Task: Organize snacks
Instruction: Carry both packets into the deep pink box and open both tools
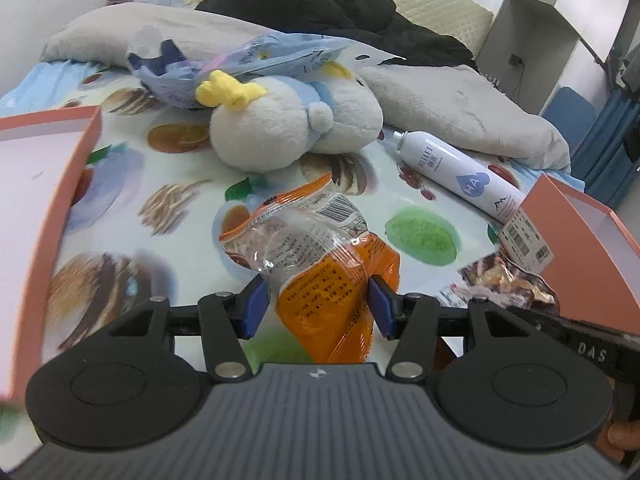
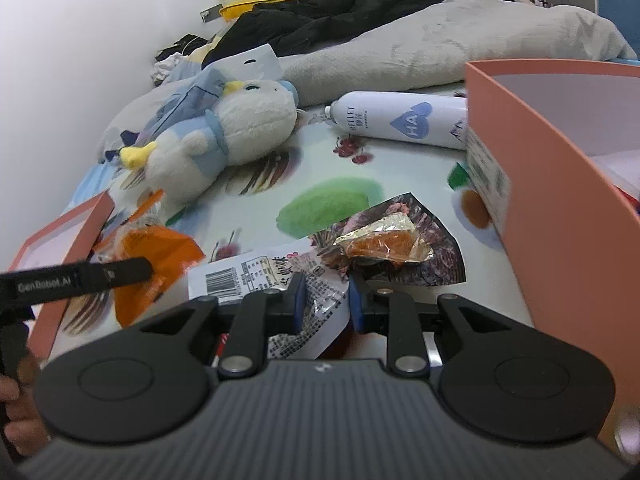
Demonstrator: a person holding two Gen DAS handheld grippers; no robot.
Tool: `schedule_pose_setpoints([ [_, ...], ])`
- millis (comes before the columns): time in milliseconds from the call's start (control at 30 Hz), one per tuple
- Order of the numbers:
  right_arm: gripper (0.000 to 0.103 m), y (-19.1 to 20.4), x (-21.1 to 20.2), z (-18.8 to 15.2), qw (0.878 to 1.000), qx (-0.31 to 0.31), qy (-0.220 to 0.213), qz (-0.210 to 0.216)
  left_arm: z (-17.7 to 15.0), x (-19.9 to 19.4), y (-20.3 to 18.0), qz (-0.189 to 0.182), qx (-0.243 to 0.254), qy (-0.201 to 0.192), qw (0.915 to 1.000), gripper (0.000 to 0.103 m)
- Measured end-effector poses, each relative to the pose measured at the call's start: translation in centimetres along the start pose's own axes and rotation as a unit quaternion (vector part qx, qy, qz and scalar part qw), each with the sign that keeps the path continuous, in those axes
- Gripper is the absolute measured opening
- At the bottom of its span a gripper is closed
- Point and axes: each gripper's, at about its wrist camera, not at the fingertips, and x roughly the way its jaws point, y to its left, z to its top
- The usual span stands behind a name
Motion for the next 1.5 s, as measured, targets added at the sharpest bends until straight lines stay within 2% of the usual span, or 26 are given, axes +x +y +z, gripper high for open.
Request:
schedule_pose_setpoints([
  [167,0.026,0.4,-2.7,-1.5,1.0,-0.012,0.013,0.003,-0.9,-2.9,-0.5,0.009,-0.006,0.005,0.9999,0.059],
  [433,0.026,1.0,-6.8,-2.1,1.0,-0.026,0.012,0.002,-3.0,-6.9,-2.7,0.001,0.002,0.016,0.9999,0.059],
  [533,0.026,1.1,-8.3,-2.4,1.0,-0.027,0.01,-0.002,-3.5,-8.2,-3.5,-0.01,-0.006,0.02,0.9997,0.059],
  [800,0.026,1.1,-11.2,-3.4,1.0,-0.027,-0.003,-0.011,-4.3,-10.0,-6.8,-0.03,0.021,0.027,0.999,0.059],
  [967,0.026,0.5,-12.7,-2.7,0.999,-0.022,-0.021,-0.033,-3.7,-10.6,-8.2,-0.028,0.046,0.034,0.9979,0.059],
  [1100,0.026,-0.3,-13.9,-1.6,0.999,-0.015,-0.035,-0.038,-2.8,-11.0,-9.4,-0.041,0.056,0.039,0.9969,0.059],
  [1300,0.026,-1.1,-15.8,0.0,0.997,-0.009,-0.065,-0.046,-0.8,-11.8,-11.5,-0.055,0.068,0.019,0.996,0.059],
  [1500,0.026,-3.1,-17.3,2.0,0.993,-0.003,-0.09,-0.078,2.3,-13.1,-13.8,-0.064,0.091,-0.01,0.9938,0.059],
])
